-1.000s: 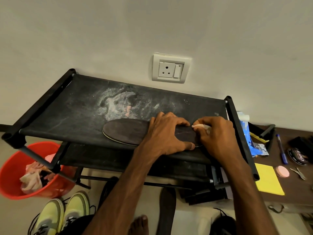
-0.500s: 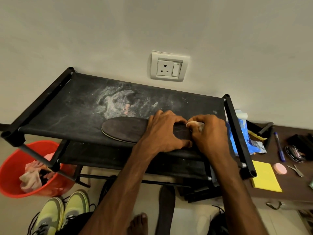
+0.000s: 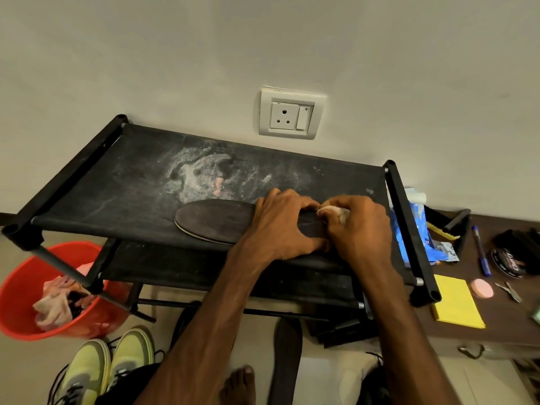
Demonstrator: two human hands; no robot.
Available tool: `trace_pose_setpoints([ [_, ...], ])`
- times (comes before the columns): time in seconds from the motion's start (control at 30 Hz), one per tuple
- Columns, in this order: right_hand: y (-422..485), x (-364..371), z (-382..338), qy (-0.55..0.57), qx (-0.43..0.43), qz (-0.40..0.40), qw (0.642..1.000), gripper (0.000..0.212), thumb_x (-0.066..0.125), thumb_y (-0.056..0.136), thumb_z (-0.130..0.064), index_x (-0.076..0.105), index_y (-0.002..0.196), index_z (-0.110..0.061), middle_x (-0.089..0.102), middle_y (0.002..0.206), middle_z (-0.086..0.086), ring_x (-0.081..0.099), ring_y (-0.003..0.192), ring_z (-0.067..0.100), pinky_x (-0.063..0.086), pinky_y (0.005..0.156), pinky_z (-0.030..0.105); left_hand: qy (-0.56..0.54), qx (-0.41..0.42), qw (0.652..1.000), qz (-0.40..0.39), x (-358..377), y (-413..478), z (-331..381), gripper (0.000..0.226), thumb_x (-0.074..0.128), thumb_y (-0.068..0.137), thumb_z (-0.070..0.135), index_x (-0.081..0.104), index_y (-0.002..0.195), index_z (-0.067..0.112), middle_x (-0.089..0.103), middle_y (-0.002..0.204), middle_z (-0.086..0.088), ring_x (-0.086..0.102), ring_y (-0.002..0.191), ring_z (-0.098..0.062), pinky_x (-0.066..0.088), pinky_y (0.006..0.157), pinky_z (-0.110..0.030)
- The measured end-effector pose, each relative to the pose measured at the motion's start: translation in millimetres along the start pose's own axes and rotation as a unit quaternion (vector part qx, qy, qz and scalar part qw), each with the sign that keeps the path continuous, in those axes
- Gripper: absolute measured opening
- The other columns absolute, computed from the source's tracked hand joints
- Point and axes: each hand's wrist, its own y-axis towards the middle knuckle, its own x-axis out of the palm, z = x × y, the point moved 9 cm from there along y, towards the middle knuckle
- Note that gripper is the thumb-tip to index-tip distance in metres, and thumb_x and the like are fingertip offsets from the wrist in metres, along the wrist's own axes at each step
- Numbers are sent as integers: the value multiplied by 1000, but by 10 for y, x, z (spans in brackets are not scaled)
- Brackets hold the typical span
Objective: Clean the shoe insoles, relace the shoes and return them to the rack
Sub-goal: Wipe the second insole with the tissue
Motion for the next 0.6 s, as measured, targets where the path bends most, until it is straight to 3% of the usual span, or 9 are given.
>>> trace_pose_setpoints([
  [0.07, 11, 18, -26, -23, -21, -22, 999, 11, 74, 88, -27, 80, 97, -31, 77, 91, -1, 72, 85, 24, 61, 77, 44, -18, -7, 1000, -1, -2, 3, -25, 78, 85, 65, 61, 57, 134, 38, 58, 120, 12, 44, 116, -16, 32, 100, -37],
  [0.23, -44, 118, -52, -42, -64, -218, 973, 9, 80, 85, -32, 80, 94, -35, 76, 91, -11, 70, 84, 10, 61, 79, 41, -48, -8, 999, 2, -9, 0, -29, 98, 90, 60, 58, 46, 142, 29, 59, 119, 17, 46, 117, -15, 33, 103, -38],
  [0.3, -18, 89, -38, -55, -59, -191, 978, 9, 80, 83, -38, 79, 92, -40, 76, 91, -12, 70, 85, 12, 61, 79, 42, -48, -8, 999, 4, -4, 5, -30, 96, 89, 60, 58, 47, 141, 28, 59, 118, 17, 46, 116, -14, 33, 102, -38],
  [0.47, 13, 46, -61, -20, -12, -22, 999, 13, 72, 85, -38, 78, 96, -41, 76, 90, -4, 70, 86, 25, 59, 76, 41, -47, -4, 999, 16, -10, -5, -34, 80, 87, 65, 53, 52, 133, 28, 60, 113, 18, 47, 115, -14, 34, 101, -36],
  [0.53, 28, 45, -98, -33, -27, -10, 999, 13, 72, 89, -32, 79, 99, -37, 77, 94, -1, 70, 88, 26, 57, 77, 37, -46, -4, 999, 18, -14, -3, -42, 79, 87, 66, 51, 52, 133, 28, 60, 113, 18, 47, 115, -14, 34, 102, -37],
  [0.6, 43, 80, -108, -18, -50, -55, 997, 11, 74, 90, -30, 80, 99, -34, 77, 94, -2, 71, 86, 21, 58, 78, 38, -54, -8, 998, 17, -15, 2, -56, 85, 89, 62, 55, 52, 133, 28, 60, 112, 19, 48, 114, -13, 33, 99, -35],
])
